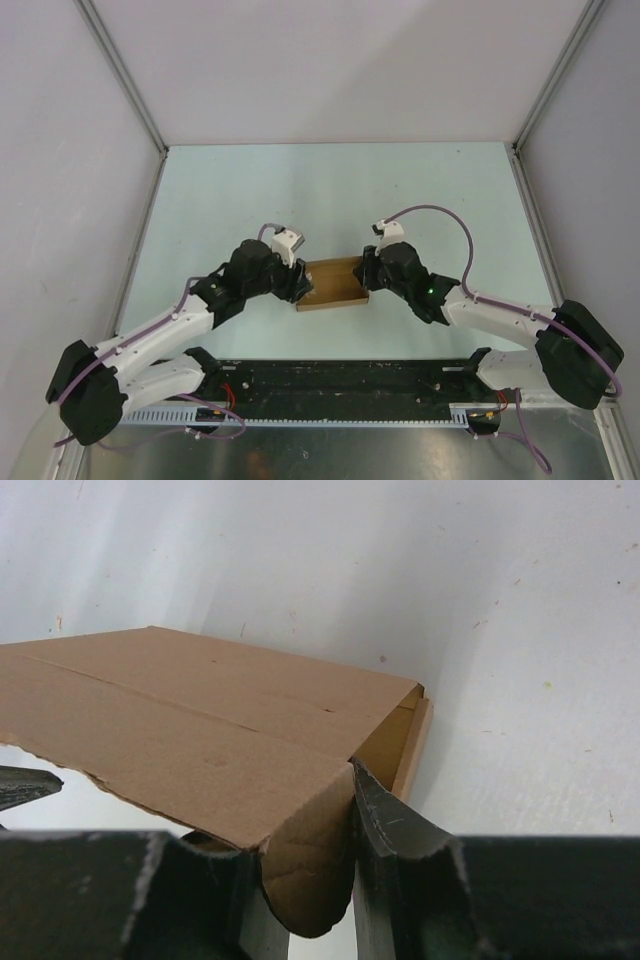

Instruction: Fold the paper box

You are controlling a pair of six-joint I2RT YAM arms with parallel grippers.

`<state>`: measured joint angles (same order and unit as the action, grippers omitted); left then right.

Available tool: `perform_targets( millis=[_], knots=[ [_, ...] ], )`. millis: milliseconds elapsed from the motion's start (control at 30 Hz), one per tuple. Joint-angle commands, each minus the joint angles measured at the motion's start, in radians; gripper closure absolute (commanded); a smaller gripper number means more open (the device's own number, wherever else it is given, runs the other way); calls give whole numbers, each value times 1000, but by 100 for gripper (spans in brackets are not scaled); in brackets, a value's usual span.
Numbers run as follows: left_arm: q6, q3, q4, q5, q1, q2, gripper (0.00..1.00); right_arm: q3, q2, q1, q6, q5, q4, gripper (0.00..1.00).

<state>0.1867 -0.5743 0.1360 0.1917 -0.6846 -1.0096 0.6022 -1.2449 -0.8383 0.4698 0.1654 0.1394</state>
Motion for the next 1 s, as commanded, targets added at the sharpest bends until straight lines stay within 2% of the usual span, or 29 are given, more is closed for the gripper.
perform_targets(
  millis=[0,433,967],
  knots=[
    [40,22,-58,35,-20,32,45,1,27,-39,3,-40,25,71],
    [88,100,-58,29,-27,114,45,-1,45,-117,-37,26,-67,68],
    [276,234,-64,9,-43,308,44,-8,139,-160,-53,57,-219,61]
  ],
)
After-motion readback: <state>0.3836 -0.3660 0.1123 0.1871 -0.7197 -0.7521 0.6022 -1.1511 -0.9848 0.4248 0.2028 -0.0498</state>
